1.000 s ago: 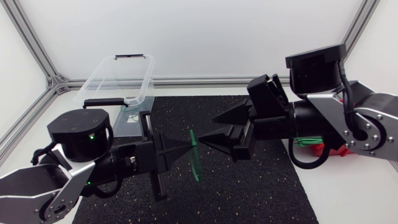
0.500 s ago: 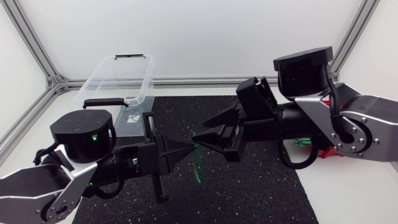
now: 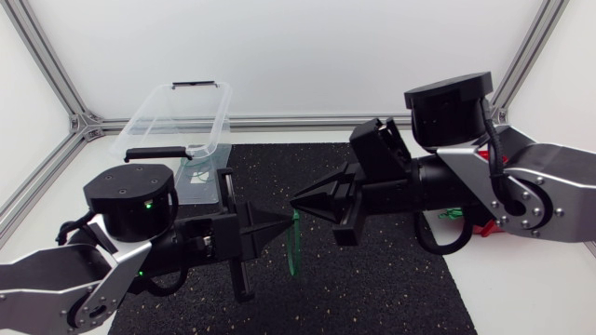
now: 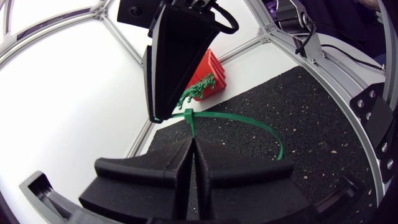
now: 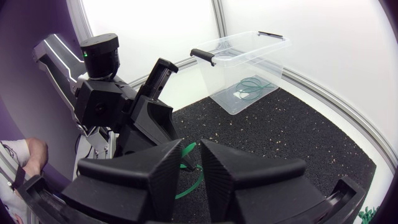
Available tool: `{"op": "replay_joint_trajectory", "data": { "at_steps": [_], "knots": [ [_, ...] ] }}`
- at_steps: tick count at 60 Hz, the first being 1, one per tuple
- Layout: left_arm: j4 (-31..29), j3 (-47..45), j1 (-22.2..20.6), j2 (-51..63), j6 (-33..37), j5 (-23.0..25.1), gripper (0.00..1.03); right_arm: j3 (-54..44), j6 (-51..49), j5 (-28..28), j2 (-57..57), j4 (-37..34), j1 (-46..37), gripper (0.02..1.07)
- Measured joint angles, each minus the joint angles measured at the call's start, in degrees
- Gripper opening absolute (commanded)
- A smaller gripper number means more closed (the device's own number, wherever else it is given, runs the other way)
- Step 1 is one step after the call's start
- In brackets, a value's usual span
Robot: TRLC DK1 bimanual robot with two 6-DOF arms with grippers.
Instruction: Take a green cable tie from the red box, thread the tail through the head to close it, then place it in the transparent bin on the left.
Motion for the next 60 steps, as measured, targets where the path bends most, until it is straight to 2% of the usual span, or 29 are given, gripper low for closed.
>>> {"op": "replay_joint_trajectory", "data": {
  "at_steps": [7,25,60],
  "knots": [
    [0.04,0.04,0.37,0.20,0.04,0.00,0.03,0.00,0.00,0.00,0.00,0.00,0.72,0.07],
    [0.13,0.09,0.63,0.74,0.24,-0.02,0.03,0.00,0.00,0.00,-0.02,-0.02,1.16,0.07],
    [0.87,0.11,-3.34,1.01,1.09,-3.69,0.03,0.85,0.00,0.07,-0.02,-0.94,1.51,0.07]
  ]
}}
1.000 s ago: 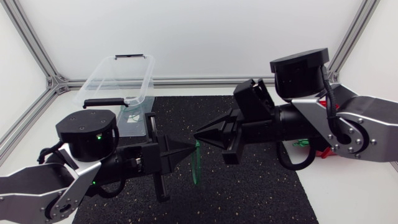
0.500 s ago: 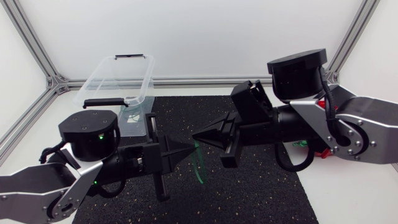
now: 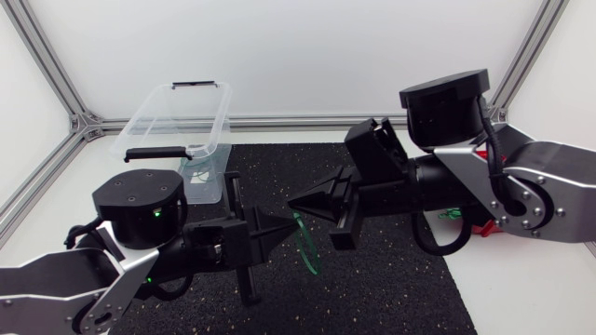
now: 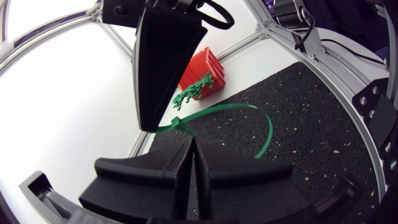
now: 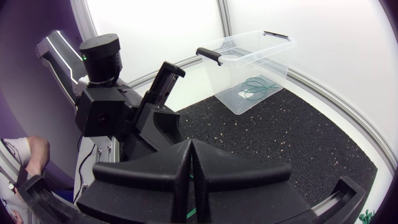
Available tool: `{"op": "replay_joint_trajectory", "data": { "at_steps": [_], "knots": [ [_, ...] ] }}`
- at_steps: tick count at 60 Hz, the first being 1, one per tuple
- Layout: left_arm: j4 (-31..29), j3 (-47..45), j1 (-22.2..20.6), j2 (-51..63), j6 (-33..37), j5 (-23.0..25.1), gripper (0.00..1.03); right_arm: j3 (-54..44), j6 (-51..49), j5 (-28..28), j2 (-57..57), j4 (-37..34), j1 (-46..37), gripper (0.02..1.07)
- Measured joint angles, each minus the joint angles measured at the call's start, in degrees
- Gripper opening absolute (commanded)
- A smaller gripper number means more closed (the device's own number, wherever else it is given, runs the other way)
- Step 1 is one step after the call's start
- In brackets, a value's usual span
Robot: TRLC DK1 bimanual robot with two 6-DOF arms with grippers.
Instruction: Take a green cable tie from the red box, thread the tail through the head to close it, then place it in the transparent bin on the left.
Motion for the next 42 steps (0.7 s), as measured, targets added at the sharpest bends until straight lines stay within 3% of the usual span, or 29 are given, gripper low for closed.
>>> {"op": "replay_joint_trajectory", "data": {
  "at_steps": [21,42],
  "knots": [
    [0.83,0.00,-5.42,-0.02,-0.02,-5.40,0.03,1.33,0.02,1.03,0.66,-1.95,0.42,0.07],
    [1.29,-0.22,-6.99,-0.04,-0.04,-6.75,0.03,2.32,0.66,2.56,0.87,-2.54,1.44,0.07]
  ]
}}
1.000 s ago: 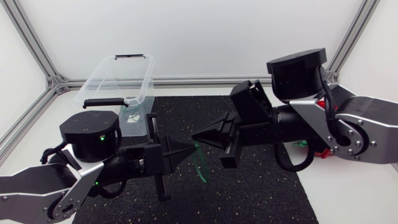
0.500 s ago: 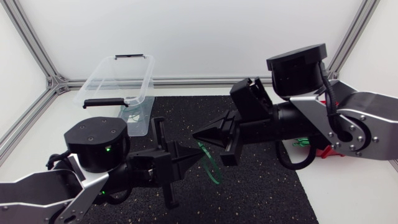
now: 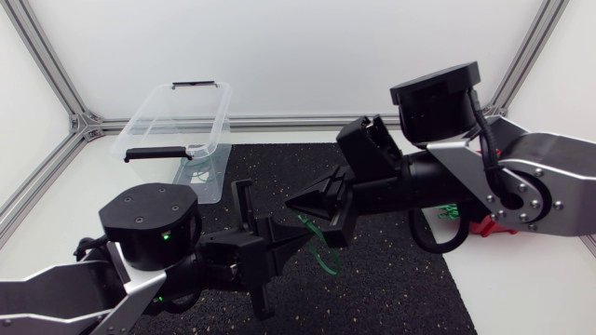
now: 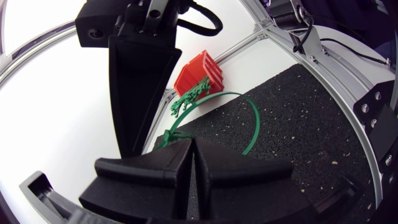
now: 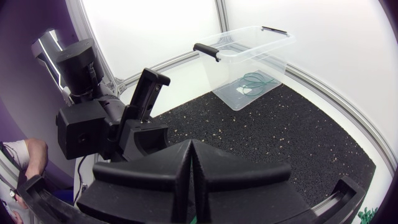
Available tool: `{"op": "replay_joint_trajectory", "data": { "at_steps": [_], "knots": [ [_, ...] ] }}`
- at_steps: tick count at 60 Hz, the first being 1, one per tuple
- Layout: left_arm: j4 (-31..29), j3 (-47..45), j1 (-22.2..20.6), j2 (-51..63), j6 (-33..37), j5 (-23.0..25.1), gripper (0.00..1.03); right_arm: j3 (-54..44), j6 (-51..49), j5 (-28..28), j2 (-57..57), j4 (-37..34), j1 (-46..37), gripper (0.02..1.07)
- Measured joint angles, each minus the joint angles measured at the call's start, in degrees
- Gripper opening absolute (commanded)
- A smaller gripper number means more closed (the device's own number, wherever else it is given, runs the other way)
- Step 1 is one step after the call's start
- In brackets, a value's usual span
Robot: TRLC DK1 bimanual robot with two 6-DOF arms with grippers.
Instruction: Take a green cable tie from the red box, thread the tail through the head to close it, then place it in the transparent bin on the left.
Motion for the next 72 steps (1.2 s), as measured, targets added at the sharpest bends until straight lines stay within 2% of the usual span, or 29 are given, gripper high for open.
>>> {"op": "replay_joint_trajectory", "data": {
  "at_steps": [13,19,23,24,37,38,40,45,54,72],
  "knots": [
    [-1.18,-0.17,1.36,-1.77,-0.24,0.61,0.03,0.20,0.00,1.31,-0.15,0.57,1.44,0.07],
    [-4.96,-0.17,4.44,-4.68,-0.37,3.08,0.03,0.17,0.00,1.44,-1.16,1.70,1.40,0.19],
    [-6.99,-0.09,6.60,-6.51,-0.44,4.66,0.03,0.15,-0.02,1.46,-2.23,2.16,1.40,0.39],
    [-7.45,-0.07,6.99,-6.88,-0.44,4.87,0.03,0.15,-0.02,1.44,-2.49,2.16,1.40,0.49],
    [-12.94,1.62,11.17,-9.33,-1.70,7.93,0.03,-0.52,-0.28,1.44,-4.66,2.12,0.55,0.85],
    [-13.31,1.86,11.54,-9.38,-1.73,8.13,0.03,-0.59,-0.28,1.46,-4.70,2.12,0.35,0.89],
    [-14.32,2.51,12.39,-9.49,-1.77,8.52,0.03,-0.74,-0.52,1.46,-4.83,2.14,-0.07,1.05],
    [-16.81,4.26,14.32,-9.53,-1.97,8.96,0.03,-1.18,-1.42,1.46,-4.98,2.12,-1.46,1.04],
    [-25.40,9.64,18.53,-9.55,-3.02,10.91,0.03,-2.49,-3.43,3.26,-4.81,2.14,-3.78,1.04],
    [-39.15,24.30,26.49,-6.51,-2.99,9.57,0.03,-2.89,-7.32,8.98,1.70,3.50,-7.26,1.03]
  ]
}}
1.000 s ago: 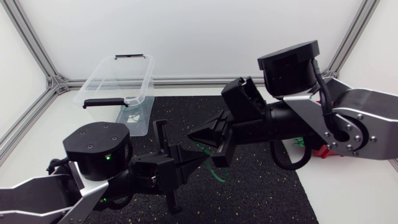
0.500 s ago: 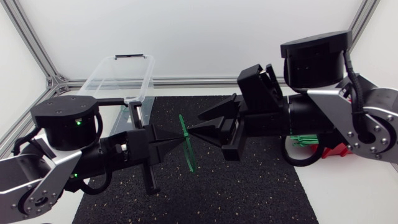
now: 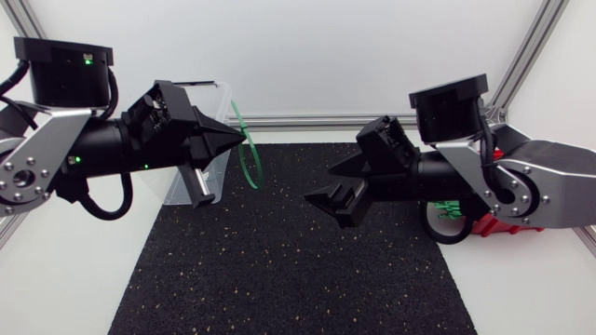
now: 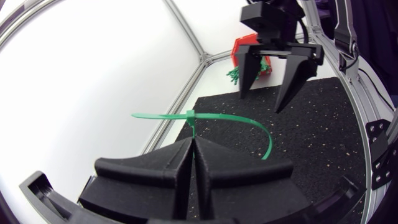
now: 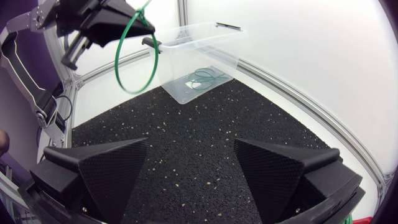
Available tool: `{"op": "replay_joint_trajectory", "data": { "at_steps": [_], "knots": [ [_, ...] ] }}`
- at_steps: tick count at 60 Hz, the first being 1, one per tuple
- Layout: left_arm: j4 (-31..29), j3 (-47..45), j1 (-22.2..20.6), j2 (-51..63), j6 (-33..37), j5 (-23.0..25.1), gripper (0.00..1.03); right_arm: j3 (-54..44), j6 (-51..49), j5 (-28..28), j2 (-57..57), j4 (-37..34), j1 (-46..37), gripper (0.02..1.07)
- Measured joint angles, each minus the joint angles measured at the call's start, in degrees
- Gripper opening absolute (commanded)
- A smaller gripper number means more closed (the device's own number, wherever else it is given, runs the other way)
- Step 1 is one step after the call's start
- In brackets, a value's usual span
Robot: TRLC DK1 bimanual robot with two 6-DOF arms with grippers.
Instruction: Take a green cable tie from the red box, thread the tail through the head to close it, then place it in the transparent bin on the left.
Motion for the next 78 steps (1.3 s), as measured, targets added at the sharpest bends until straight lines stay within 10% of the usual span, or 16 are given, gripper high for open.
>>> {"op": "replay_joint_trajectory", "data": {
  "at_steps": [29,49,57,78],
  "knots": [
    [-22.62,36.63,16.57,18.10,0.04,-9.14,0.04,-0.11,-2.21,5.68,4.04,1.27,0.61,1.03],
    [-25.53,41.05,17.90,26.60,1.75,-17.27,0.53,-0.11,-2.23,6.21,4.09,1.27,0.37,1.03],
    [-25.18,41.07,17.90,29.16,1.75,-19.63,1.00,-0.17,-2.32,6.23,4.02,1.27,0.37,1.03],
    [-24.52,40.83,17.94,27.32,-0.66,-21.03,1.00,-0.81,-3.45,6.71,-0.48,1.14,-3.78,1.04]
  ]
}}
